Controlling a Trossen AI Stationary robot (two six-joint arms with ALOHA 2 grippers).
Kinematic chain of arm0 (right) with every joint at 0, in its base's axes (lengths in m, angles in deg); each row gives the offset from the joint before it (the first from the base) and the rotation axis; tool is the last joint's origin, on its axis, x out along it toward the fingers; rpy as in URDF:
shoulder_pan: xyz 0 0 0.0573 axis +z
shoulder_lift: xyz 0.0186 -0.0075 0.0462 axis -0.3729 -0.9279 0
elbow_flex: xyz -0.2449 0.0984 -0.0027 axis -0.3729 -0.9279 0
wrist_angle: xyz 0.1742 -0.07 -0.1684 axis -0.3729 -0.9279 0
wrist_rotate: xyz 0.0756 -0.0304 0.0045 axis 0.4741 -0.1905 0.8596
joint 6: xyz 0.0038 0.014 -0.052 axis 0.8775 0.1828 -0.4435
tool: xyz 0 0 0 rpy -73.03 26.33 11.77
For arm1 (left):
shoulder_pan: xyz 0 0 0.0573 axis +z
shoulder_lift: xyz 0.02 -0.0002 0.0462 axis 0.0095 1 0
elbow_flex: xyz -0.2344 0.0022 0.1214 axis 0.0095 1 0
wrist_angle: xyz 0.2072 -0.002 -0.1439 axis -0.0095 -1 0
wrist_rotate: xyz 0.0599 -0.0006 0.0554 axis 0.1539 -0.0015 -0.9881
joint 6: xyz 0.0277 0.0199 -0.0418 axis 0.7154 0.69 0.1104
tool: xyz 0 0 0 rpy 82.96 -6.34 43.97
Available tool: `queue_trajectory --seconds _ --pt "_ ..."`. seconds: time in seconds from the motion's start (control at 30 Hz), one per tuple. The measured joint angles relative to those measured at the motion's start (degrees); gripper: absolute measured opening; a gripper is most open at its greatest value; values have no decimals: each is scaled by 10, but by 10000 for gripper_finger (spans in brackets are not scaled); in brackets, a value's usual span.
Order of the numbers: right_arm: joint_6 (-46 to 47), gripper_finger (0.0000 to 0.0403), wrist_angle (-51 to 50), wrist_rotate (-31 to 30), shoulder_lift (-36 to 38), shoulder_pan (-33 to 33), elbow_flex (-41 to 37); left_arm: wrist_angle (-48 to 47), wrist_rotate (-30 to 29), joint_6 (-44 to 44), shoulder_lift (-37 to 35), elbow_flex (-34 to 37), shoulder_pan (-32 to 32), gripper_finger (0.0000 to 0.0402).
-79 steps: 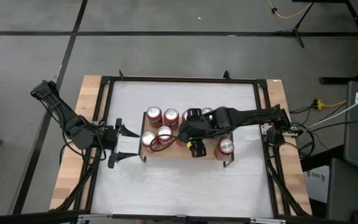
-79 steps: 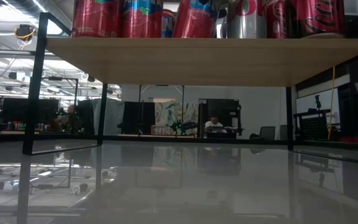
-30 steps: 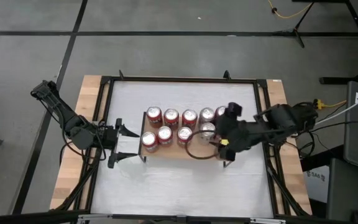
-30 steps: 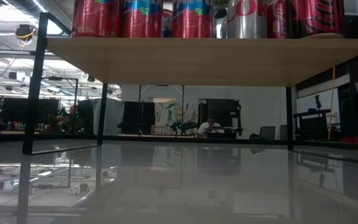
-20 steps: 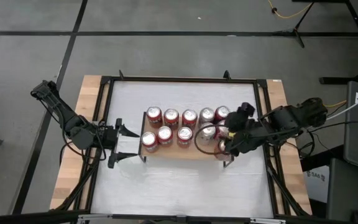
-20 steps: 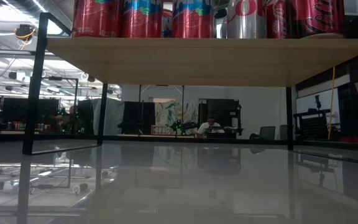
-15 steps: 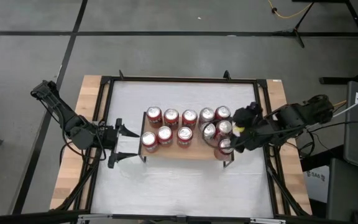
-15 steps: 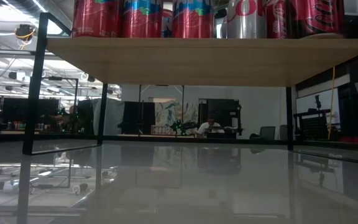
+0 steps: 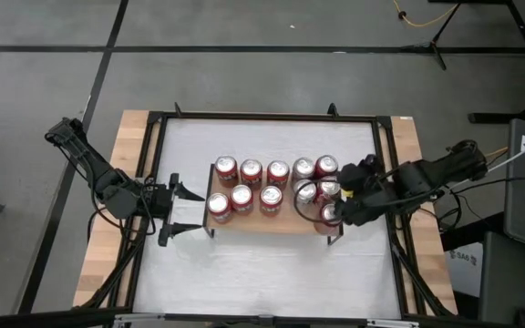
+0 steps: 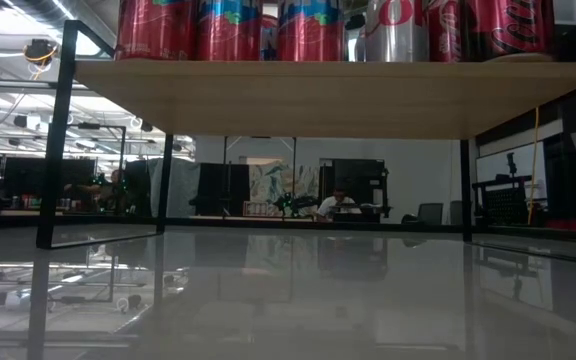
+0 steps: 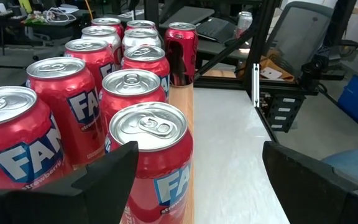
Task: Place canned beverage on shelf
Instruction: Adjust the red white soda can on the shelf
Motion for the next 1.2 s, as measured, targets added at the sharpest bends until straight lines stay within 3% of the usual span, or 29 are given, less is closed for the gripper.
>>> queue_trajectory --seconds 0.7,1.2 --pt "29 383 32 -35 -25 -1 -4 0 0 0 0 0 0 336" --pt "36 383 28 4 -53 -43 -4 0 0 0 0 0 0 336"
